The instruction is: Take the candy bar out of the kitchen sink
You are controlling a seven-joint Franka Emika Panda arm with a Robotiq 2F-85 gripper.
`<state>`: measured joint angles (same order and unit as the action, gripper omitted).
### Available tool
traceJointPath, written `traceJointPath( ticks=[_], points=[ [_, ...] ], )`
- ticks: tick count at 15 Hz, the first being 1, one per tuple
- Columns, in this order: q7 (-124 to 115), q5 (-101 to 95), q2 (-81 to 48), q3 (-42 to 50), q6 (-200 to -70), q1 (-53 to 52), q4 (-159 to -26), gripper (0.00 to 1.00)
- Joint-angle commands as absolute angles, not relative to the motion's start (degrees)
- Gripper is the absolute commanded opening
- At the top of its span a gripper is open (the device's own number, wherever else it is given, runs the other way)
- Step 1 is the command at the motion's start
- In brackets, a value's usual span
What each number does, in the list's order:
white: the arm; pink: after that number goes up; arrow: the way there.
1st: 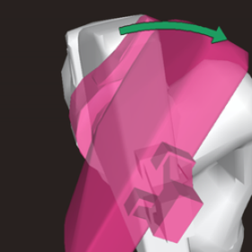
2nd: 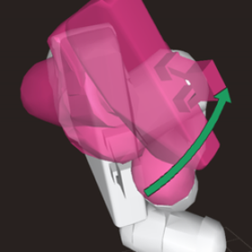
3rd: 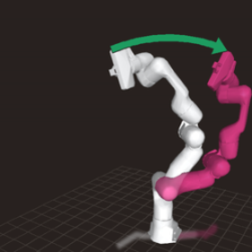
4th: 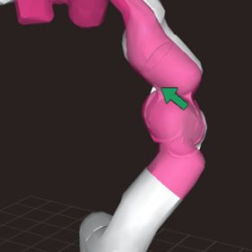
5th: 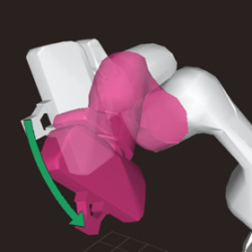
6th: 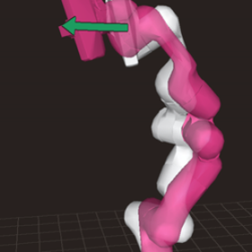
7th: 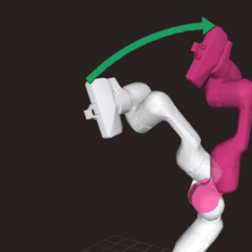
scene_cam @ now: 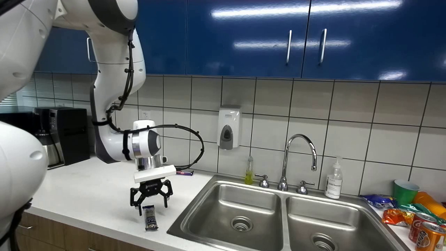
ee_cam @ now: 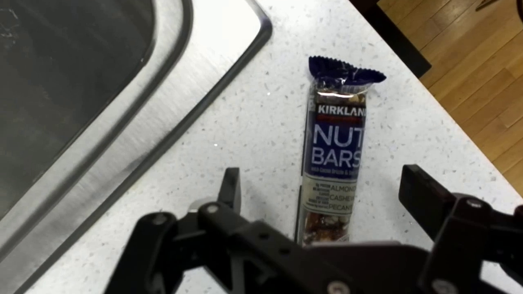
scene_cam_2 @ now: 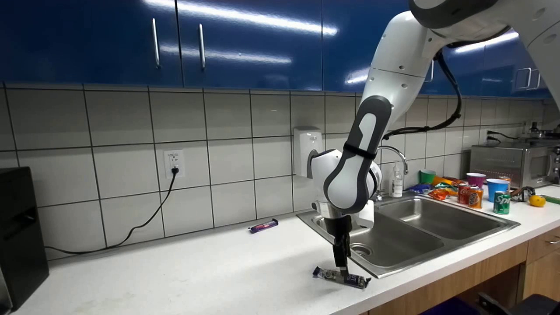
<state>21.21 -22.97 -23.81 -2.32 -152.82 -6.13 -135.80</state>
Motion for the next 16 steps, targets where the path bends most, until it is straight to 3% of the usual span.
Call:
traceJointPath(
  ticks=[1,16],
  points=[
    [19.6,-21.9,-20.7,-2.7,-152.5,-5.1,-137.1,1.0],
    [15.0,-18.1,-11.9,0.7,-153.1,-1.9,-143.0,1.0]
  ],
)
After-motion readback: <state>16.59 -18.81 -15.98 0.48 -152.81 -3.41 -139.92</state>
